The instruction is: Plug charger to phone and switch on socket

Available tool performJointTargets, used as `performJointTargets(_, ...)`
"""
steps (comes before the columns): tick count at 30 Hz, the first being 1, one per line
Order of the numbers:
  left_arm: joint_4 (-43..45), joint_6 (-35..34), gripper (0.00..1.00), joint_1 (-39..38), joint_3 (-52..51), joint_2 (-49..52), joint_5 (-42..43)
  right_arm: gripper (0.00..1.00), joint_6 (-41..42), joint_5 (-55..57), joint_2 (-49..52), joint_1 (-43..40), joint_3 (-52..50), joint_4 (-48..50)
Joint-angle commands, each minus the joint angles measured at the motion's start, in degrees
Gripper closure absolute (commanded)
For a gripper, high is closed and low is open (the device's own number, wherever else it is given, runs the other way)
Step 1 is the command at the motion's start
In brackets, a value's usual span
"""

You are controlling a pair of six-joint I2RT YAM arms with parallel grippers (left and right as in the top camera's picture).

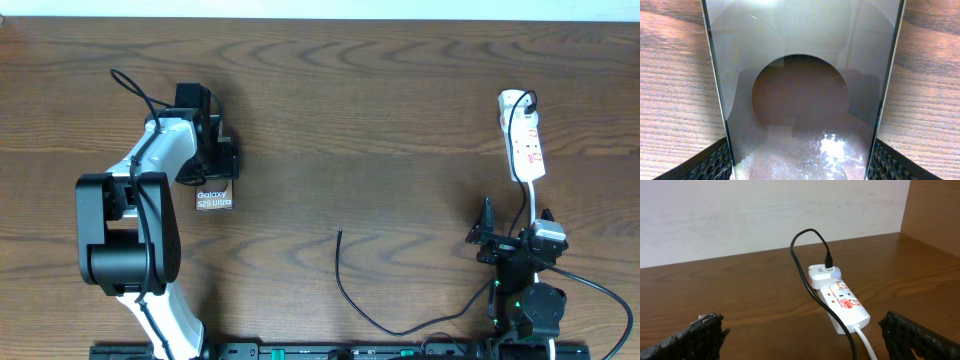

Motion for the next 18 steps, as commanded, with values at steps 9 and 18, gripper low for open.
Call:
performJointTargets(9,-1.5,0.1,0.93,0.1,1.6,-0.5,1.6,0.01,-0.7,-0.1,-0.3,-0.2,-0.1,-0.3)
performJointTargets(18,-2.5,0.1,0.93,0.1,3.6,-0.5,1.6,0.01,-0.7,-0.1,-0.3,-0.2,-0.1,-0.2)
